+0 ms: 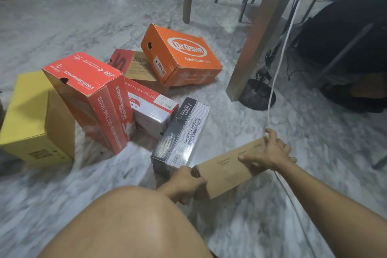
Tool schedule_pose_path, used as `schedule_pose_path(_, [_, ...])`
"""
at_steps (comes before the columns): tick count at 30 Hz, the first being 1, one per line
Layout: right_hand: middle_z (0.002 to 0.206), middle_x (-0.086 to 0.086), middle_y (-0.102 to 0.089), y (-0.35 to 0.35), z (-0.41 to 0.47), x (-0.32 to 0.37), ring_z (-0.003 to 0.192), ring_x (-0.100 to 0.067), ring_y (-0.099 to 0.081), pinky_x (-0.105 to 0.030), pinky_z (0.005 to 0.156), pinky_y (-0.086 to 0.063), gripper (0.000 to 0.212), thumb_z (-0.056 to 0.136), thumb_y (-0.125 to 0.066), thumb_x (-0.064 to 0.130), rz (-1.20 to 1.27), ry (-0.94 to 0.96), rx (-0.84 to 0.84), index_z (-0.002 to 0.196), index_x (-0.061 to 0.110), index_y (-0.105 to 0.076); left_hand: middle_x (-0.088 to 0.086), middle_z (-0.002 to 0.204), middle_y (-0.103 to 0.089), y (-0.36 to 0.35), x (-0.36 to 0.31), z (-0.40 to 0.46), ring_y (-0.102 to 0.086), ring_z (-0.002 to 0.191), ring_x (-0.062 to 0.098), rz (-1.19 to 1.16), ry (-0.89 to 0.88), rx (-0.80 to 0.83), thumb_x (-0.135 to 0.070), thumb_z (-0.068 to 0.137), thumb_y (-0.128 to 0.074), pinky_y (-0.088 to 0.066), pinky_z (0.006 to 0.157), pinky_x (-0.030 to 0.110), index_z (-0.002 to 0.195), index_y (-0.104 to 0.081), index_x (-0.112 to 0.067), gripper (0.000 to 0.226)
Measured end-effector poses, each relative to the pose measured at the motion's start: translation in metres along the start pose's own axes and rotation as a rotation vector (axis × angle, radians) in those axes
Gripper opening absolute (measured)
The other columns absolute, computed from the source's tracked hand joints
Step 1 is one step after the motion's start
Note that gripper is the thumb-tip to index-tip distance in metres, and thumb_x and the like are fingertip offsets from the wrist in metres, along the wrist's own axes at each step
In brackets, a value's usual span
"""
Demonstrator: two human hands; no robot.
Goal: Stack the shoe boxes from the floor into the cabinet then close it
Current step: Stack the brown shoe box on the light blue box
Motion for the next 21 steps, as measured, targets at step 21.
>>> schedule_pose_path(21, [0.123,-0.009,-0.057,0.155,-0.070,0.064,0.107,-0.027,-0.054,-0.041,0.082,-0.048,0.076,0.070,-0.079,0.051,0.575,0.187,-0.352,0.130,0.012,-0.052,-0.007,0.115,-0.066,0.117,-0.116,-0.092,-0.061,0.105,0.020,-0.397,-0.292,-0.214,-0.037,0.082,-0.075,-0.052,0.072,0.041,0.110,-0.060,-0.037,0.032])
Point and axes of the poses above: each hand's wrist, its own z-axis towards the middle knuckle, its own y-axis out of the back of the hand, x = y × z, the point moved 9 cm from there along z, towards the middle knuckle
